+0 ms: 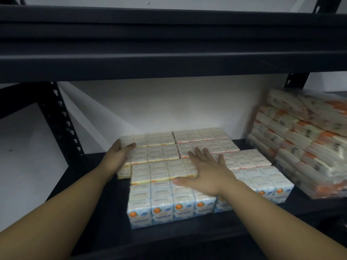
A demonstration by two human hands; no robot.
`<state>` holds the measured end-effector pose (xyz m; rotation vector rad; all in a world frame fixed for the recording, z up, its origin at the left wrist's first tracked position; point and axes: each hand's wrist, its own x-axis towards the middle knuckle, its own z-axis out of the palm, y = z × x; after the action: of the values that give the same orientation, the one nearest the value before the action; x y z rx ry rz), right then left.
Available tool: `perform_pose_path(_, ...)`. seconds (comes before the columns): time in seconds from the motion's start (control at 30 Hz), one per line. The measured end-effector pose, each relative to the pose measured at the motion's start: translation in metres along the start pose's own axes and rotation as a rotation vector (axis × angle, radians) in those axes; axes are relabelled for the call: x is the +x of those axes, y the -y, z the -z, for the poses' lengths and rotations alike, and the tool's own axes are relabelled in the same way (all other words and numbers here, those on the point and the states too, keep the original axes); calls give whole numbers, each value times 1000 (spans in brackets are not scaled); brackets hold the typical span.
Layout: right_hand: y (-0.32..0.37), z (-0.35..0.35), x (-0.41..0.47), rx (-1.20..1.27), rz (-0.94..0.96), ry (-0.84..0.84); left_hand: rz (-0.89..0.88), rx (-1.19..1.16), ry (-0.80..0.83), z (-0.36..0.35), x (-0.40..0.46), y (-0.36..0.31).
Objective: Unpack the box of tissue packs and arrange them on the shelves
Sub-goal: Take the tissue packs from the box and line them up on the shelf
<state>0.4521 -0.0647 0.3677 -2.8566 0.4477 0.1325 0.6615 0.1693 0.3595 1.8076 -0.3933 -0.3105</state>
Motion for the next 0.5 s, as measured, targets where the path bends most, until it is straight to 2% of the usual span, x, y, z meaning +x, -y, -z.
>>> perform_pose_path(0.2,1,1,0,2,-5,-1,-3,-82,8,-25,-7,-12)
perform_pose_path(0.5,2,3,-2,5,-13,-1,16,-113,142,-42,5,-8)
